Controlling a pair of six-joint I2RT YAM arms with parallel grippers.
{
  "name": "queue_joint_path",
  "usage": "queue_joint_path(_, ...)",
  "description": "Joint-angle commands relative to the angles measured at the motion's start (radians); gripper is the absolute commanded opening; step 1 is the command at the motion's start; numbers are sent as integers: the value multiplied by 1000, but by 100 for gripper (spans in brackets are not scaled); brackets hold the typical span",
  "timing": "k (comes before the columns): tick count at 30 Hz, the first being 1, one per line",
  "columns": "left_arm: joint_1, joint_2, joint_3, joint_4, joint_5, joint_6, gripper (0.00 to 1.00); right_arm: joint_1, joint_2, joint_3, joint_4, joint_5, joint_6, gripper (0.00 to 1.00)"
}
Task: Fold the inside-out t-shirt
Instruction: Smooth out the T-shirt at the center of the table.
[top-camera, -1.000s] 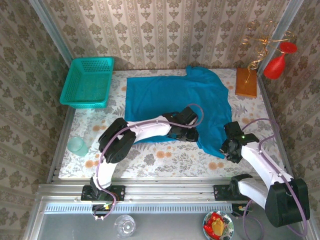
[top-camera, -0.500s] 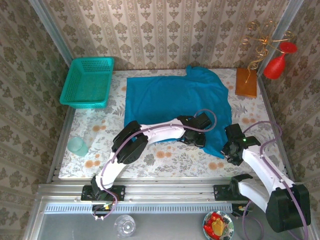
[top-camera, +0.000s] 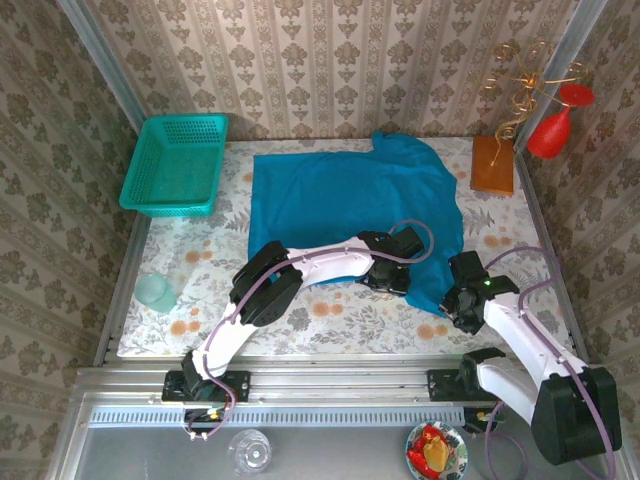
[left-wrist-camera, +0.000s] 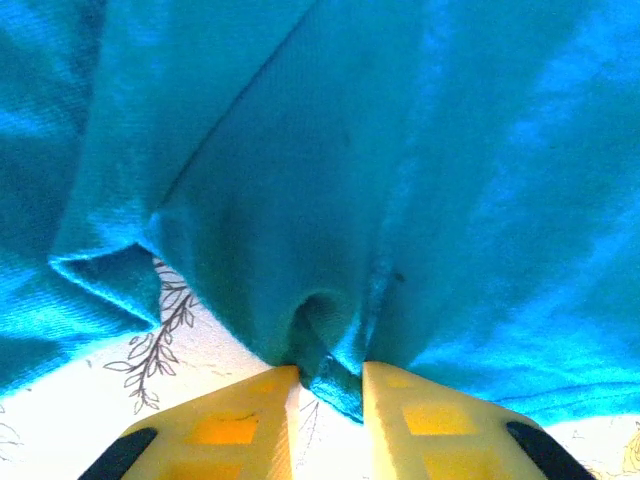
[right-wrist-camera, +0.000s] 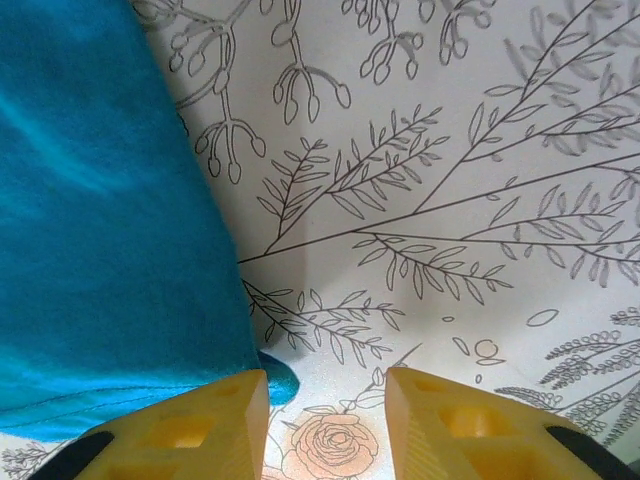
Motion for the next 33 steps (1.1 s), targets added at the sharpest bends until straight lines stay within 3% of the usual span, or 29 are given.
queue_joint_path(1, 4, 21, 22, -31, 2, -4, 20, -6, 35, -22, 43, -47, 11, 36)
queue_joint_path(14, 6, 17, 6, -19, 18, 4, 9, -6, 72, -14, 107, -102, -2, 27)
queue_joint_path(22, 12, 15, -4, -11, 22, 6, 8, -6, 47, -38, 117, -105, 11, 37)
queue_joint_path(29, 15, 13, -3, -10, 30, 12, 6, -9, 102, -16, 125, -91, 12, 27)
queue_joint_path(33, 15, 3, -18, 8, 38, 20, 3, -38, 96, -14, 131, -92, -5, 8)
